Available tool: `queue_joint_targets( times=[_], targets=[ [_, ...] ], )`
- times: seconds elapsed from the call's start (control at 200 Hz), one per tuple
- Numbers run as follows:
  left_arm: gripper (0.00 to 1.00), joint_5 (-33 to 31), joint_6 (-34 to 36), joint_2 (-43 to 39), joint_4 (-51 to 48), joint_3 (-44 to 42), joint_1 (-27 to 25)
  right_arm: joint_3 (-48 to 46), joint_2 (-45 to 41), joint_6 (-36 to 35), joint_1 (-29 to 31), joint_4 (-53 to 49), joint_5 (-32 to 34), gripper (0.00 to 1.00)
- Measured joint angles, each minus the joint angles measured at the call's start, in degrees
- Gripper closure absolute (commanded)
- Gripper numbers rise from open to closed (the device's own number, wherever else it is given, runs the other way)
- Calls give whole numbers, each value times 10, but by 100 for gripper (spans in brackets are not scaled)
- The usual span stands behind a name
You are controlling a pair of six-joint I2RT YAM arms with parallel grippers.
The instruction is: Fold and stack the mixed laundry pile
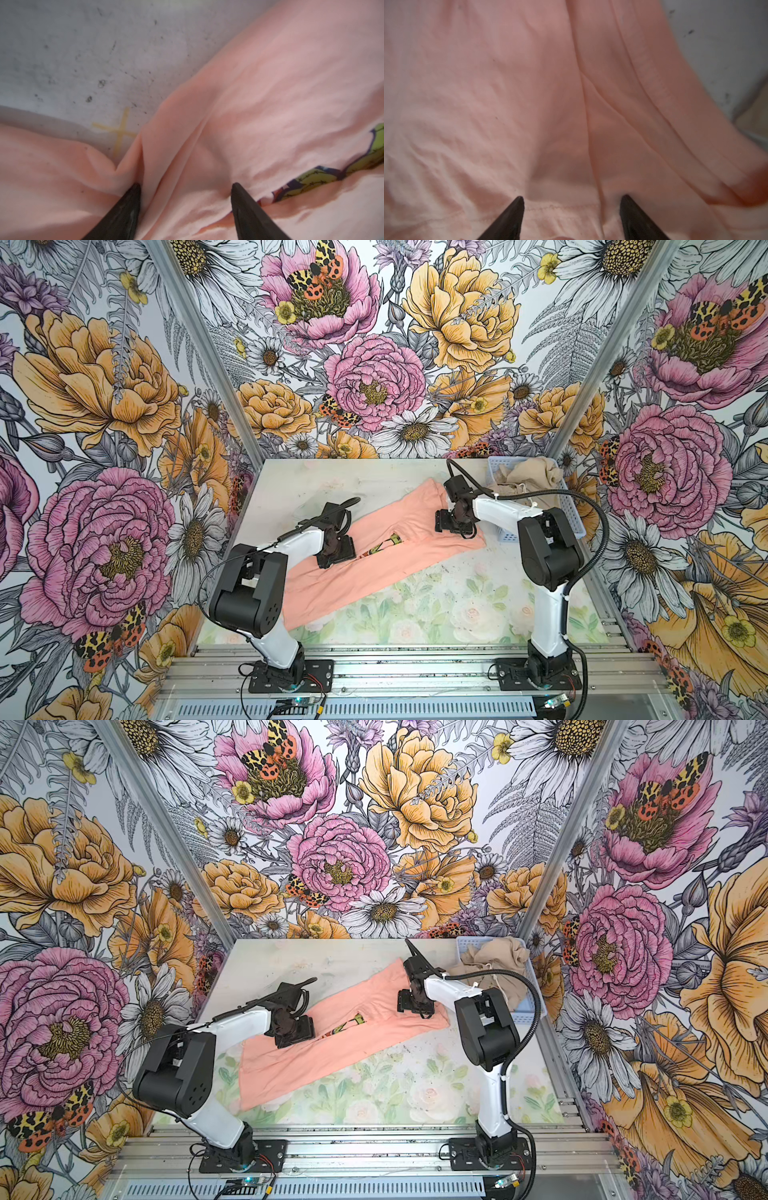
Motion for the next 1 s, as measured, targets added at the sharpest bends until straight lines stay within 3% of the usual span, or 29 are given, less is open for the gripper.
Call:
queue_joint_targets(
  times=[0.125, 0.33, 0.54, 0.715, 0.891, 0.996],
  targets=[
    [26, 12, -20, -17, 1, -2, 0, 62, 47, 0, 2, 3, 13, 26],
    [24, 21, -34, -29, -97, 20, 17, 224, 152, -13, 2, -9, 22, 27],
    [23, 22, -26, -35, -133, 50, 85, 509, 316, -40, -1, -73, -9, 27],
    [23, 26, -15, -13, -141, 46, 80, 727, 441, -51, -1, -106, -54, 23],
    [23, 39, -8, -1, -136, 32, 70, 755, 458, -50, -2, -103, -74, 19],
    [24, 42, -7, -1, -132, 27, 69, 708, 428, -49, -2, -97, -72, 17]
  ],
)
